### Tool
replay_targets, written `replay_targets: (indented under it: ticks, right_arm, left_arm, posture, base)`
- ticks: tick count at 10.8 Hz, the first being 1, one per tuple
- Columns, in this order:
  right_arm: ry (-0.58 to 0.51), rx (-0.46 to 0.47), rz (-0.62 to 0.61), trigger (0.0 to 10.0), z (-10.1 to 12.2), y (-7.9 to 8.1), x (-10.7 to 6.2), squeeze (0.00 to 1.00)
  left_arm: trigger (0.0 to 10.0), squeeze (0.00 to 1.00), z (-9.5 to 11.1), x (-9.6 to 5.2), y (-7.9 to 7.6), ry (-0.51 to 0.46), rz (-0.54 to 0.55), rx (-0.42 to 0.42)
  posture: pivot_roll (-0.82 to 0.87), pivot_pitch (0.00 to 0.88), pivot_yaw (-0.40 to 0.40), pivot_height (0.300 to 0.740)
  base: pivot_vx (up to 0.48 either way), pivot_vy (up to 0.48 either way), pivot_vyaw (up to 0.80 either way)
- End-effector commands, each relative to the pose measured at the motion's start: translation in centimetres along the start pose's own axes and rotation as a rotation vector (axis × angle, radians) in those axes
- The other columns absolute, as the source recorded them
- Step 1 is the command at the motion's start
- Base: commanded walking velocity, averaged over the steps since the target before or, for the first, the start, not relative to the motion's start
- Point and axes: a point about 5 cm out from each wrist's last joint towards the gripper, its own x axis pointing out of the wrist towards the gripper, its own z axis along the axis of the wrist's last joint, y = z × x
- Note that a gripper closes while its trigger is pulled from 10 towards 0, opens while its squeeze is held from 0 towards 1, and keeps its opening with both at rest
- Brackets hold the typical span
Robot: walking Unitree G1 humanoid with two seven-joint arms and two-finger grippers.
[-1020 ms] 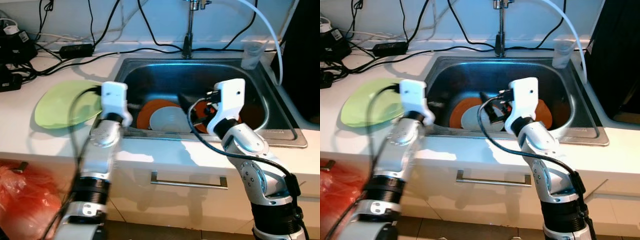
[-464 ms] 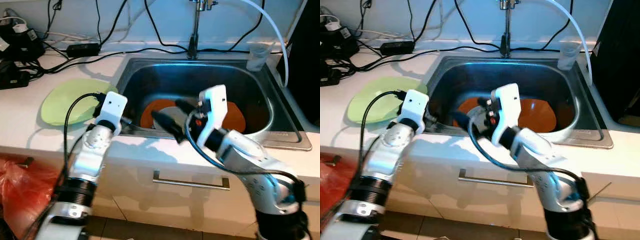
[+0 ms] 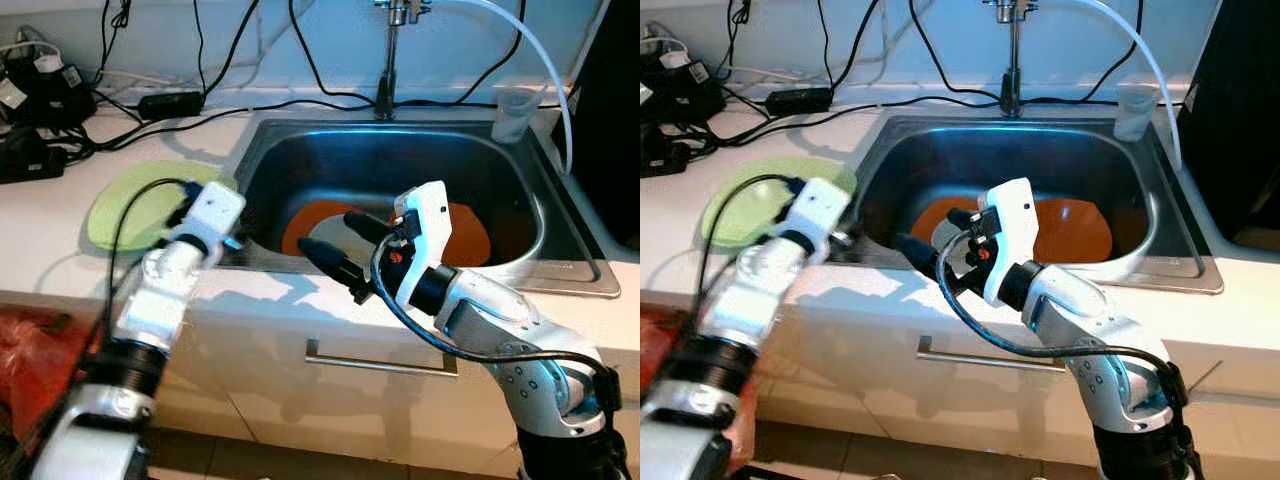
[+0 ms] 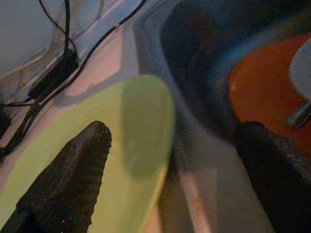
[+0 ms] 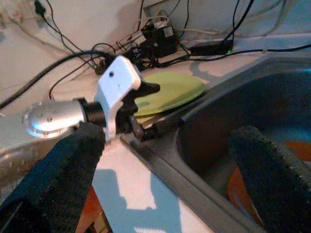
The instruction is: Kitchen organization
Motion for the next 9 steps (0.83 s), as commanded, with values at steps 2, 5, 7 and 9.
replay_targets:
  ticks: [2,5,7,9]
  right_arm:
    - [-0.009,-0.010,0.051,10.0,0.4,1.0,0.0,0.00]
    - [-0.008,-0.015,0.046,10.0,0.3,1.0,-0.3,0.00]
    - [-0.005,-0.016,0.053,10.0,0.3,1.2,-0.5,0.00]
    - [-0.008,-0.019,0.051,10.0,0.4,1.3,-0.6,0.00]
  left_arm:
    - [10.0,0.00,-0.4,0.6,1.1,0.044,-0.009,0.024]
    - [10.0,0.00,-0.5,1.1,1.9,0.042,0.001,-0.040]
    - [10.0,0.00,-1.2,1.1,2.1,0.088,-0.023,-0.009]
    - [10.0,0.00,-1.9,1.2,3.3,0.148,-0.044,0.077]
  posture:
    - [-0.07,0.000,0.122,0.740]
    - [-0.08,0.000,0.126,0.740]
    - [-0.08,0.000,0.125,0.740]
    - [-0.09,0.000,0.127,0.740]
  base:
    - [0.000,0.000,0.00]
    - [0.000,0.000,0.00]
    - [0.000,0.000,0.00]
    - [0.000,0.000,0.00]
